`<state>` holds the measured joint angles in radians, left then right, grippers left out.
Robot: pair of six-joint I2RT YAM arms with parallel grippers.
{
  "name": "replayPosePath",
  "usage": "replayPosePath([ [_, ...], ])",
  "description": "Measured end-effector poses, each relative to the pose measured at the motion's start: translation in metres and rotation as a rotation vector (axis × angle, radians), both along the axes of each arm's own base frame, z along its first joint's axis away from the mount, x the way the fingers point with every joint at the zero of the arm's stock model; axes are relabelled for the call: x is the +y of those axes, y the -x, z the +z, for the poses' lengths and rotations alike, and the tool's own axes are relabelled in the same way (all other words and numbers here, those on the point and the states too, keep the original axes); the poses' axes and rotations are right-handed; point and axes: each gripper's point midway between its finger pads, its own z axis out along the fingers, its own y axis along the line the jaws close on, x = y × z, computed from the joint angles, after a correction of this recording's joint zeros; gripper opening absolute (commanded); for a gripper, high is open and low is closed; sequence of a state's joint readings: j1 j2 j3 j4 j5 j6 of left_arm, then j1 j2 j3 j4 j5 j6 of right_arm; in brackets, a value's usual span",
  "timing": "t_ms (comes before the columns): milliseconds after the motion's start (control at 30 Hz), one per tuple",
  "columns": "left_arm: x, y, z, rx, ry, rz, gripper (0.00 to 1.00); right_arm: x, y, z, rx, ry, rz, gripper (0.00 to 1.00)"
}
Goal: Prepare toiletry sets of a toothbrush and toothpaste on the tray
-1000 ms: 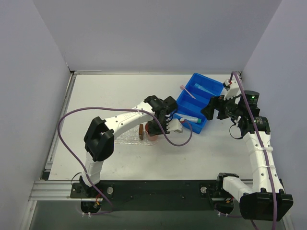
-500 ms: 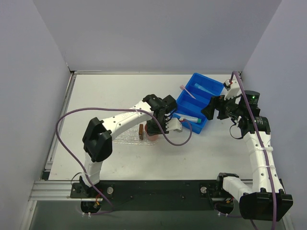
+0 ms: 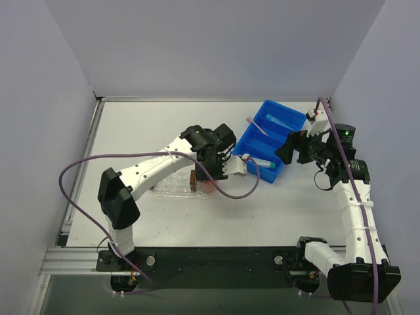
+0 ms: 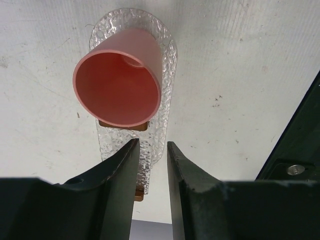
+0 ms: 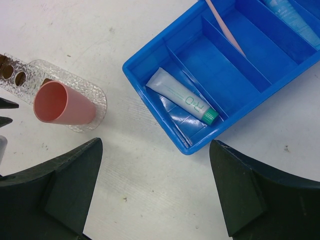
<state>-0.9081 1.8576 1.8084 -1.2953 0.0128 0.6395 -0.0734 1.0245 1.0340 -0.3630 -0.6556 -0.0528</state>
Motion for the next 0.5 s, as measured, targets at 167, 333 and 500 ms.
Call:
replayPosePath([
  [167, 0.004, 0.005, 0.018, -0.021, 0.049, 0.018, 0.39, 0.0, 0.0, 0.0, 0.002, -0.002, -0.003, 0.82],
  [333, 0.016, 0.008, 0.04, -0.056, 0.132, 0.07, 0.42, -0.004, -0.003, -0.001, 0.007, 0.009, -0.026, 0.82],
  [500, 0.029, -0.003, 0.067, -0.129, 0.281, 0.157, 0.49, -0.014, -0.018, 0.002, 0.019, 0.03, -0.089, 0.81],
])
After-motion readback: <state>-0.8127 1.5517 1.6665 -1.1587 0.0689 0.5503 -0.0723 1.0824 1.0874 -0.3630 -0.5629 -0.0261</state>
